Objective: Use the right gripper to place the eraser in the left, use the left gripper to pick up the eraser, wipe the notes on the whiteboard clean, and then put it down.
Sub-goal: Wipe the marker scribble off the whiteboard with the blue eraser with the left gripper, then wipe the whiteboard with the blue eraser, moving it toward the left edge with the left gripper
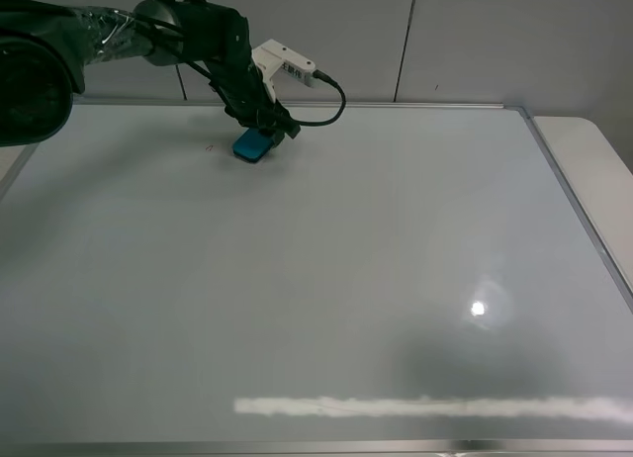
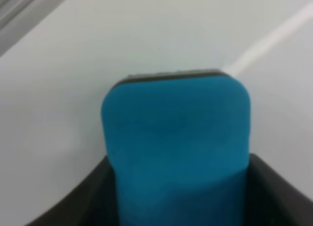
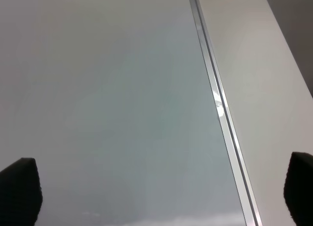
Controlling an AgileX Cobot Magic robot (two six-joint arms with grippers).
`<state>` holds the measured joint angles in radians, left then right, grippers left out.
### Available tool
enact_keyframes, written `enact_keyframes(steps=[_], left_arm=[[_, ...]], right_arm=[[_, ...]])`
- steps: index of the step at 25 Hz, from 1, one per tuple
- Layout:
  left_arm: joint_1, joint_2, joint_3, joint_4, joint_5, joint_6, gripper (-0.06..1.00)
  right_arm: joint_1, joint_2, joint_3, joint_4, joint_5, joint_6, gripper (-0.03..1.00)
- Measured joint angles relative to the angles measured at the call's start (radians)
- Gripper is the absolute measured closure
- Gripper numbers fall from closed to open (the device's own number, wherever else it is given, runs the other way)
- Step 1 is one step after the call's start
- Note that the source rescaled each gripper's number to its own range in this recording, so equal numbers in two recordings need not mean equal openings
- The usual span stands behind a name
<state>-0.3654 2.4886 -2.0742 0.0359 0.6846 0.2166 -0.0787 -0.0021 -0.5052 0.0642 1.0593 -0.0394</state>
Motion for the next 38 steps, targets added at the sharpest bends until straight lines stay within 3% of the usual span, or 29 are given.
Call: enact_keyframes(steps=[14, 26, 33, 38], left_arm=[[0.236, 0.0, 0.0, 0.068, 0.004, -0.007, 0.92], [0.233, -0.002, -0.002, 0.062, 0.035, -0.049, 0.92], [0.181, -0.049, -0.002, 0.049, 0.229, -0.143, 0.92], [0.152, -0.122, -0.002, -0.012, 0.392, -0.192, 0.92]], right_arm=[[0.0, 0.0, 0.0, 0.0, 0.0, 0.0, -0.03], [0.0, 0.0, 0.0, 0.0, 0.0, 0.0, -0.03], [0.0, 0.0, 0.0, 0.0, 0.0, 0.0, -0.03], [0.0, 0.0, 0.0, 0.0, 0.0, 0.0, -0.03]])
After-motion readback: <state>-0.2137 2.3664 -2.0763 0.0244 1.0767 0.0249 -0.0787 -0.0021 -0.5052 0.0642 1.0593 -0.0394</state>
